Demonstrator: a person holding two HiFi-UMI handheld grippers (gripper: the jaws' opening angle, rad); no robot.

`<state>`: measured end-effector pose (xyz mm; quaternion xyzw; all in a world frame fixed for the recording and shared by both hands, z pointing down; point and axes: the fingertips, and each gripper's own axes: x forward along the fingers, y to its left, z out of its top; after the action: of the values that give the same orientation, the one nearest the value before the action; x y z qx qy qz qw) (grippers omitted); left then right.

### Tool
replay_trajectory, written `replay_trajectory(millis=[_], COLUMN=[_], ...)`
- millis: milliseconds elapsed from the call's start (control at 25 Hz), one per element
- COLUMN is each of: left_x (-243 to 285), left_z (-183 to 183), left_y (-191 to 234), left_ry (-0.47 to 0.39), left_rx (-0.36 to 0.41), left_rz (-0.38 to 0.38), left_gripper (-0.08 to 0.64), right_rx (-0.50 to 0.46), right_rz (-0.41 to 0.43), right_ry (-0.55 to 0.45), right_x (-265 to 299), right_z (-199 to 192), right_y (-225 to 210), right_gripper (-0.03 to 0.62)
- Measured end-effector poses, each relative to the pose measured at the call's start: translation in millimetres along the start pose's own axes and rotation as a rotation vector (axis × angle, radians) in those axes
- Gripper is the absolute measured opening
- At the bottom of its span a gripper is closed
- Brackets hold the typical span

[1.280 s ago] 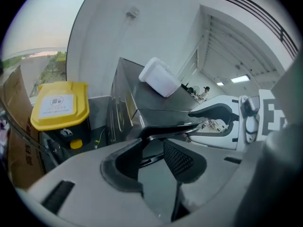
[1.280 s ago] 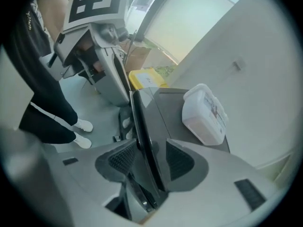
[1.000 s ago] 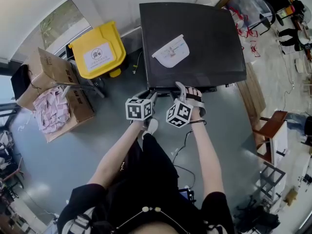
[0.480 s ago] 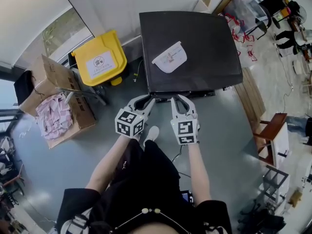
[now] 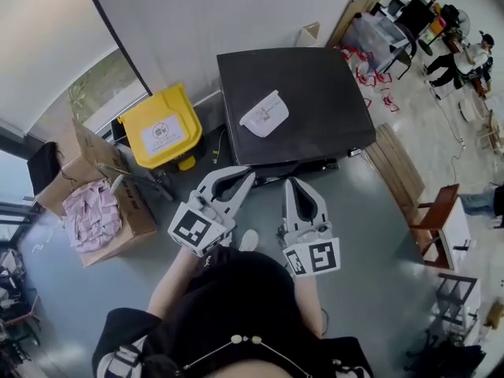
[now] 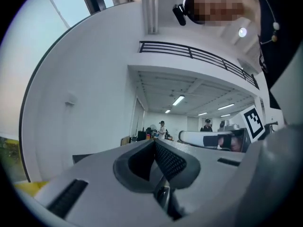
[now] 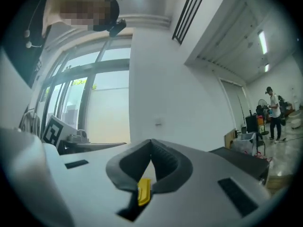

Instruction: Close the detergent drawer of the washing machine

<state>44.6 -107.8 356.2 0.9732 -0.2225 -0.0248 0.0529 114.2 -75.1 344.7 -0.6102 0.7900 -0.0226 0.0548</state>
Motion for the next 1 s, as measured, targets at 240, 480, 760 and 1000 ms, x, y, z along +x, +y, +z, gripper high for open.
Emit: replay_trajectory(millis=[240, 480, 760, 1000], left_x=[-3.9, -2.4, -7.7, -9.0], left_z=[23.9, 29.3, 33.6, 30.0], left_y=[-1.5, 2.1, -1.1, -6.6], left_ry=[-0.046, -0.051, -0.044, -0.033], left_rx=[-0.039, -0.058, -0.043, -0.021], left_rz=[0.014, 0.036, 0.043, 0.038], left_gripper=[0.006, 0.006, 0.006, 0.006], right_rx=[-0.017, -0.019, -0.030, -0.031], right_rz=[-0.024, -0.038, -0.057, -0.055], right_ry=[-0.024, -0.012, -0.028, -0.024], right_x=[-10.8, -13.4, -16.6, -18.4], right_z=[19.9, 19.9, 28.3, 25.3], right_y=[-1.2, -3.8, -5.0, -0.4], right_gripper=[0.003, 0.003, 0.003, 0.003])
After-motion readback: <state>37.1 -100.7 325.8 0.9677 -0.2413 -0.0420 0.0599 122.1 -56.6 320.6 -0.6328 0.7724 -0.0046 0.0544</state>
